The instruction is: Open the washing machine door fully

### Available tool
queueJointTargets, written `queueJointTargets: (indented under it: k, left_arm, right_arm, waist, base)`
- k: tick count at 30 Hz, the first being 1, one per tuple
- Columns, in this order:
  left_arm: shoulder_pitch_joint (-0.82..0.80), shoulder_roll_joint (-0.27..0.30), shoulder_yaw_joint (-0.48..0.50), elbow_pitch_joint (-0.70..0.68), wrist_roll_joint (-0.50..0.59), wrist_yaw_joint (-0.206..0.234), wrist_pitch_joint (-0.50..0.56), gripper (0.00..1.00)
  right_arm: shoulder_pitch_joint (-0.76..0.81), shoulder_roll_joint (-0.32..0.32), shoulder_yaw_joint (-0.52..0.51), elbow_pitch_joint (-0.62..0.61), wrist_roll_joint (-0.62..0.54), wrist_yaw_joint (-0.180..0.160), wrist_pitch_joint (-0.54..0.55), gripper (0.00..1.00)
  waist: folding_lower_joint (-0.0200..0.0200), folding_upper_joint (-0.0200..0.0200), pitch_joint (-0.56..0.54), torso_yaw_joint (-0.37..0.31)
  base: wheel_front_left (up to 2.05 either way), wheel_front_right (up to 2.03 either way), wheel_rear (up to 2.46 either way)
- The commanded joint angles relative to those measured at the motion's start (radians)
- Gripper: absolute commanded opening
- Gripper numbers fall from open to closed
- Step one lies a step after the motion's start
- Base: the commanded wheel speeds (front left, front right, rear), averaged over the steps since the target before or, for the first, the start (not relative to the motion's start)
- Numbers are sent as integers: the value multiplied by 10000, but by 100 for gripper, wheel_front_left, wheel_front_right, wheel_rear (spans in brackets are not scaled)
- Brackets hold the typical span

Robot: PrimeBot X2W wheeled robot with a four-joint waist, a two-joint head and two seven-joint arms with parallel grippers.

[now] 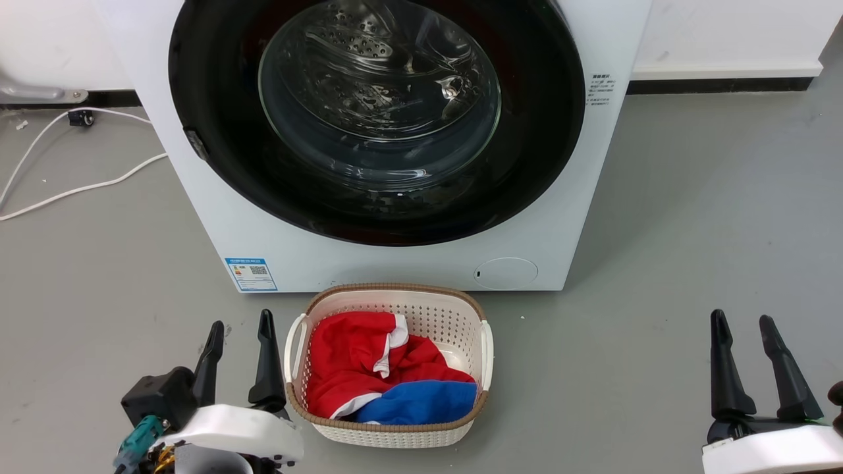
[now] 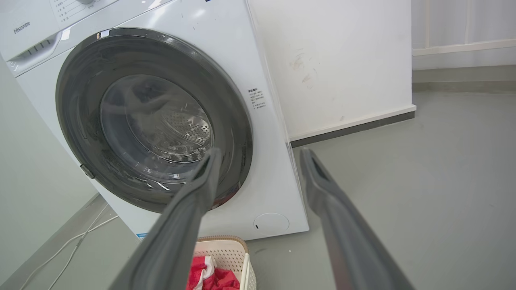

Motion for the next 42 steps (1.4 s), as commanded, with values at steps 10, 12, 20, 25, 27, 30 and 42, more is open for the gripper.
queueJointTargets:
  k: [10,12,20,25,27,30,42]
  left_arm:
    - [181,-110,44,-75,974,-58,-326,100]
    - [238,-140,80,-25,1089,-125,-362,100]
    - [375,-317,325,146,1613,-402,-535,100]
    - [441,-423,414,243,2065,-501,-643,100]
    - [455,-457,436,281,2232,-536,-683,100]
    - [477,-499,462,331,2472,-563,-746,100]
    - [605,-634,635,493,3230,-714,-982,100]
  right_arm:
    - [274,-7,38,-292,-922,20,-321,100]
    - [315,-7,57,-319,-1076,21,-380,100]
    - [490,-4,108,-372,-1601,22,-551,100]
    - [586,-2,147,-398,-1884,23,-647,100]
    - [617,-1,160,-416,-2017,23,-690,100]
    - [685,0,171,-425,-2169,24,-744,100]
    - [878,5,168,-460,-2767,24,-998,100]
  waist:
    - [0,-1,-40,20]
    - [0,-1,-45,22]
    - [0,-1,-60,20]
    - [0,-1,-47,21]
    - [0,-1,-37,28]
    - [0,-1,-21,39]
    - [0,-1,-25,36]
  base:
    - [0,0,0]
    - [0,0,0]
    - [0,0,0]
    - [0,0,0]
    - [0,0,0]
    - [0,0,0]
    - [0,0,0]
